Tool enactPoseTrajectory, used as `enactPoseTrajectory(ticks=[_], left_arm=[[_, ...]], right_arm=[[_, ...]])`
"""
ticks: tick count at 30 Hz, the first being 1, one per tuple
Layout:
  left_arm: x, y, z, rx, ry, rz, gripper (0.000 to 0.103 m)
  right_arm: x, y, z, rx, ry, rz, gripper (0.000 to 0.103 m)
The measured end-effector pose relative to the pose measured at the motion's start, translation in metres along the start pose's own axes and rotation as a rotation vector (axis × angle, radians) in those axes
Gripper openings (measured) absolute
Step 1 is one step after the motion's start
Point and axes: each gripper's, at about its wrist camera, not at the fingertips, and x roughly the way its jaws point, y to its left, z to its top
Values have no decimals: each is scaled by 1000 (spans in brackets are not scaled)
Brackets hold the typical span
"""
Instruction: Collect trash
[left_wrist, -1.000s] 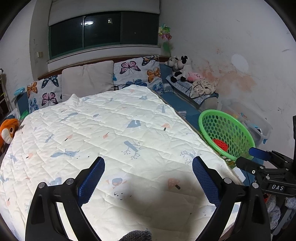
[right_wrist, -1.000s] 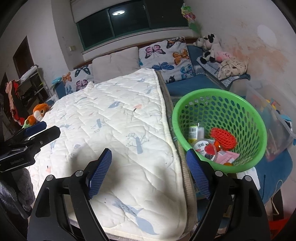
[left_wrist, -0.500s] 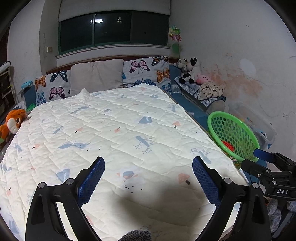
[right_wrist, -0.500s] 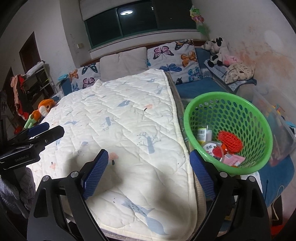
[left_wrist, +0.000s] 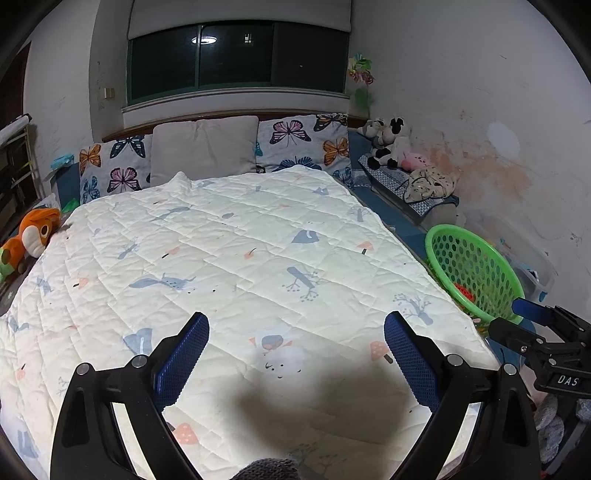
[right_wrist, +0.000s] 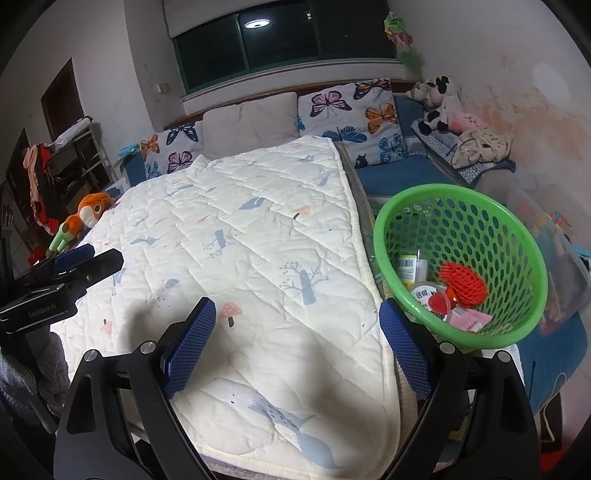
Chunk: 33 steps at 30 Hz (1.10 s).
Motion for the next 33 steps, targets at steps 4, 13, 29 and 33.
enactPoseTrajectory(ticks=[4, 13, 29, 33], left_arm=[[-1, 0, 0, -1, -3, 3, 93], [-1, 2, 0, -2, -6, 4, 93], [-6, 6, 0, -17, -19, 11, 92], [-7, 5, 1, -16, -20, 14, 92]], right_arm=[[0, 0, 0, 2, 0, 2, 90], [0, 0, 0, 3, -2, 6, 90], [1, 2, -1, 4, -1, 15, 90], [1, 2, -1, 4, 0, 16, 91]])
